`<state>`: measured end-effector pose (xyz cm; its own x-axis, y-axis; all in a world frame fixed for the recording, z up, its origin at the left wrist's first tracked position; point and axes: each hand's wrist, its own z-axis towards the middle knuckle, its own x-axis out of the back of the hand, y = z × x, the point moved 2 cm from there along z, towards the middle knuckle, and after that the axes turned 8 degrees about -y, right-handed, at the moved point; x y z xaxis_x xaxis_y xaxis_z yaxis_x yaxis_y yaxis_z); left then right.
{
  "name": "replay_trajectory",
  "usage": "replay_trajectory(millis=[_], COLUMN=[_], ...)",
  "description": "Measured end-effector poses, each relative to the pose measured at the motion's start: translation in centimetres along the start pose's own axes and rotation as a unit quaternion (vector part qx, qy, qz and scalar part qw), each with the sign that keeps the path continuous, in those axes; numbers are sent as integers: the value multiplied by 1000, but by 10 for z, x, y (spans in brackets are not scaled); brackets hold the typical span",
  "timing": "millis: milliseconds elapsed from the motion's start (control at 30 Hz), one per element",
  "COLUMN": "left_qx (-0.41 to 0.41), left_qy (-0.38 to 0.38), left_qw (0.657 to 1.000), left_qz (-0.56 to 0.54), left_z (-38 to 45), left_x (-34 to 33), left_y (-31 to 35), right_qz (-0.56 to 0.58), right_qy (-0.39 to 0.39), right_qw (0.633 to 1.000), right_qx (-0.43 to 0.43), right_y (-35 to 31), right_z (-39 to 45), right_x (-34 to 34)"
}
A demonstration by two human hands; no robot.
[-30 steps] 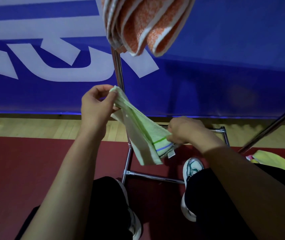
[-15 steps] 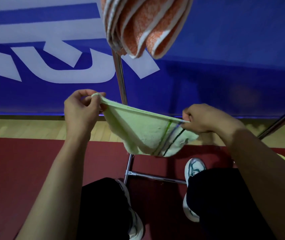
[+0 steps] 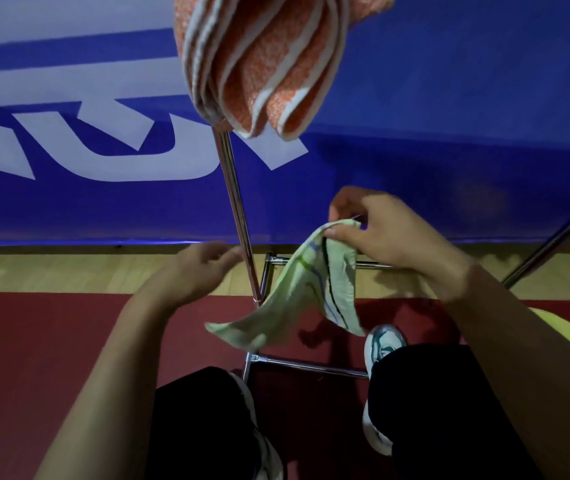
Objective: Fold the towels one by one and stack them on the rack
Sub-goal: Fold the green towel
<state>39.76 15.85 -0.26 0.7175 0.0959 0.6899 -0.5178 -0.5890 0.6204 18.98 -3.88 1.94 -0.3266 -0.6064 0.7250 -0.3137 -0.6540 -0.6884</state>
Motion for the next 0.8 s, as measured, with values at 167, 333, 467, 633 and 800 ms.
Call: replay_trajectory(millis=[167,333,467,633,800], left_qx=[-169,-178,-147,-67,-42], left_qy=[-122,-135,-107,-139,-149], left_qw=[967,944,933,881,810], left_qz=[-145,-243,-310,-447,-565], left_z=[-8,-6,-5,4,8], left_x=[-36,-35,-46,-66,-70], left_y=[58,65,70,71,65], right_qz=[26,73,74,67,75], right_qy=[-49,-13,40,92,112], right_qw=[996,995,995,993,991], right_qx=[73,70,51,41,14], right_y=[-24,-23,-21,-21,-21], right_z=[-2,-4,-3,1,7], right_x=[-24,-17,-15,-16,-20])
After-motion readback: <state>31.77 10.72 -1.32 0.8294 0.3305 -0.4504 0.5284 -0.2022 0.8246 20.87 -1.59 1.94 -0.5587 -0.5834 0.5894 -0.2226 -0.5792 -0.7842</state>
